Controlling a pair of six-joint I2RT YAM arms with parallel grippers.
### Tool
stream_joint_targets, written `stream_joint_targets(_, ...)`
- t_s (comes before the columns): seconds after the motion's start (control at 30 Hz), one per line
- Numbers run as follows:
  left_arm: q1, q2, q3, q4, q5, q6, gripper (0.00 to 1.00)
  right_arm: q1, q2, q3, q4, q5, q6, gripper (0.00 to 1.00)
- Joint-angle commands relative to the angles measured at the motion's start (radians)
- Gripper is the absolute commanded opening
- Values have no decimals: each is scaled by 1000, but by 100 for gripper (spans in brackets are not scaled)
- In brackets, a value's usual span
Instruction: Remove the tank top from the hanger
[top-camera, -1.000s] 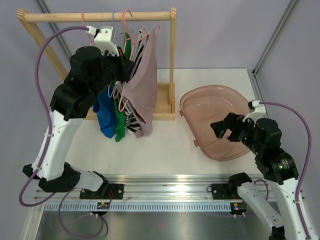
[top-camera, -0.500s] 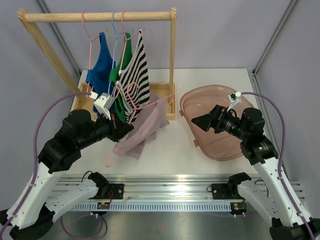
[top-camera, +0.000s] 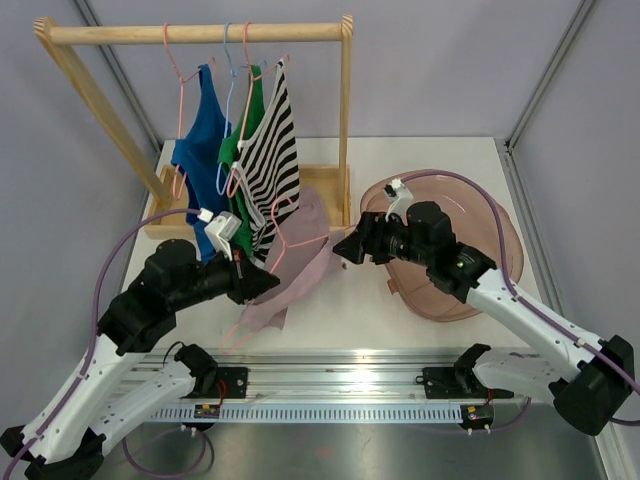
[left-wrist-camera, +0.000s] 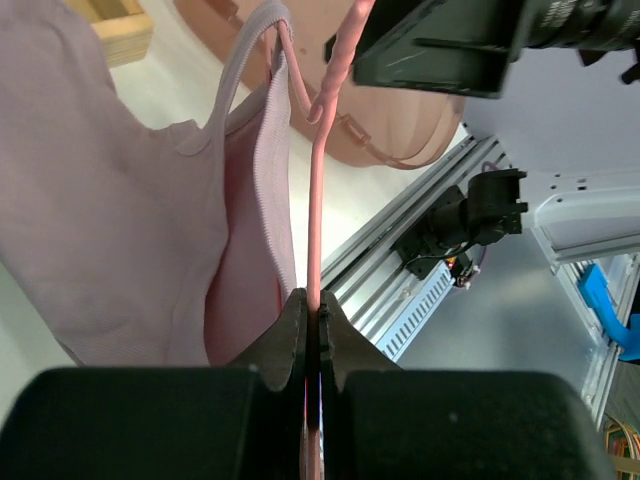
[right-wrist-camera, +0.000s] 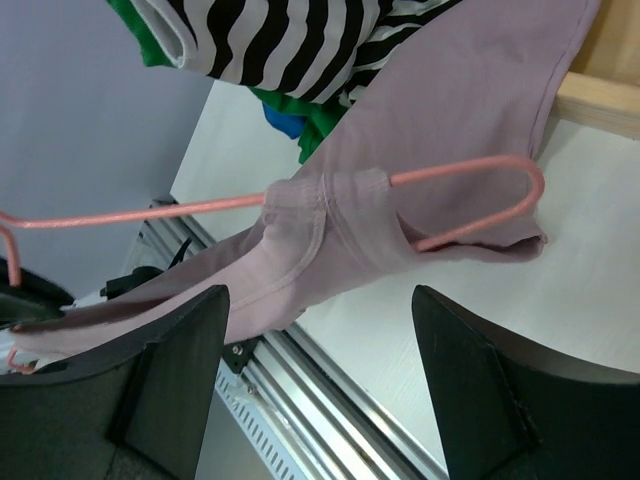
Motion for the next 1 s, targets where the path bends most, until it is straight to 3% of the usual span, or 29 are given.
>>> stream_joint_targets(0.0,-6,1,30,115,90,-35,0,32,46,57,87,88,-64,80)
stream_joint_targets(0.13,-6,8,42,115,115,-32,0,41,91,72,110,100,-73,73)
stream_joint_targets(0.23,-6,8,44,109,117,-29,0,46,108,76,139,80,-87,60)
stream_joint_targets(0.33,-6,2,52,94,104,-23,0,46,108,72,145,95,-99,38)
stream_joint_targets(0.37,-6,1,55,86,91,-19,0,46,106,71,139,101,-108,24)
stream_joint_targets(0.47,-6,-2,79,42,45,7,0,46,88,74,99,161,-136,0)
stream_joint_targets(0.77,-6,4,121,-78,52,103,0,28,85,175,-122,623,-237,0)
stream_joint_targets(0.97,-6,-25,113,-11,110,91,0,-34,163,266,-232,649,-214,0)
